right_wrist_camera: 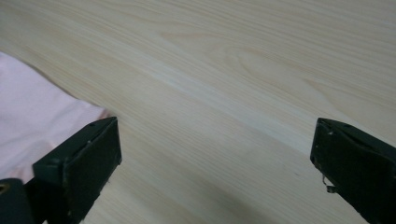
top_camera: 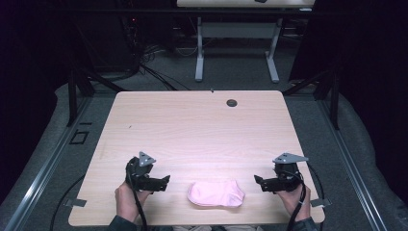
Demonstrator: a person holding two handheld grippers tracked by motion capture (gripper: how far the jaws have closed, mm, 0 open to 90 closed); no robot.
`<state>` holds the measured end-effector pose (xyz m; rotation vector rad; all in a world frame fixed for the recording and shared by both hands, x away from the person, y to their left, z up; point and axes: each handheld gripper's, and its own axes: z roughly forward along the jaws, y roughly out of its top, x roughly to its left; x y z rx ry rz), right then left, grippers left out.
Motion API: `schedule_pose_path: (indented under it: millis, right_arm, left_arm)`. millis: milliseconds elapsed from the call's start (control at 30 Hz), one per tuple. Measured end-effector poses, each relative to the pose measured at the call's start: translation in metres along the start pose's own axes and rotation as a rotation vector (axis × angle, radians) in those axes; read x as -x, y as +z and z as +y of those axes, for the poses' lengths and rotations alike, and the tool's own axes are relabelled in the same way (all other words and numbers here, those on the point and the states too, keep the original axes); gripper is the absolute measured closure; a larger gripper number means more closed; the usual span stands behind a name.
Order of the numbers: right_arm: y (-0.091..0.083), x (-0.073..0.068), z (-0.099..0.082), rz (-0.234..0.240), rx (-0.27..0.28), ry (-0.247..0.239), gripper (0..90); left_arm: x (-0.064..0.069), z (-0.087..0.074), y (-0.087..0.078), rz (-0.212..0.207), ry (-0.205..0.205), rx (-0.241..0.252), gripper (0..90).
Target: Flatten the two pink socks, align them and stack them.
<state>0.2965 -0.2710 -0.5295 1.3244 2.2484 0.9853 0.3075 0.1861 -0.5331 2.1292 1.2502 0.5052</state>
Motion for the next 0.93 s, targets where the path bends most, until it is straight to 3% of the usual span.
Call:
schedule_pose_path:
  millis: [267, 467, 567, 667, 833, 933]
  right_arm:
    - [-0.001, 0.037, -0.023, -0.081, 0.001, 0.086, 0.0]
    - [0.015, 0.057, -0.041, -0.086, -0.062, 0.134, 0.0]
    - [0.022, 0.060, -0.047, -0.098, -0.068, 0.148, 0.0]
    - [0.024, 0.059, -0.049, -0.134, -0.052, 0.126, 0.0]
    - [0.028, 0.059, -0.054, -0.160, 0.001, 0.106, 0.0]
    - [0.028, 0.060, -0.053, -0.160, -0.003, 0.103, 0.0]
  left_arm:
    - [-0.037, -0.027, 0.011, 0.054, -0.080, -0.050, 0.2]
    - [-0.048, -0.042, 0.021, 0.079, -0.110, -0.041, 0.1]
    - [-0.052, -0.048, 0.024, 0.111, -0.104, -0.007, 0.4]
    - [-0.057, -0.053, 0.026, 0.123, -0.111, 0.011, 1.4]
    - [-0.063, -0.059, 0.028, 0.106, -0.135, 0.050, 0.7]
    - [-0.064, -0.059, 0.029, 0.110, -0.141, 0.052, 0.6]
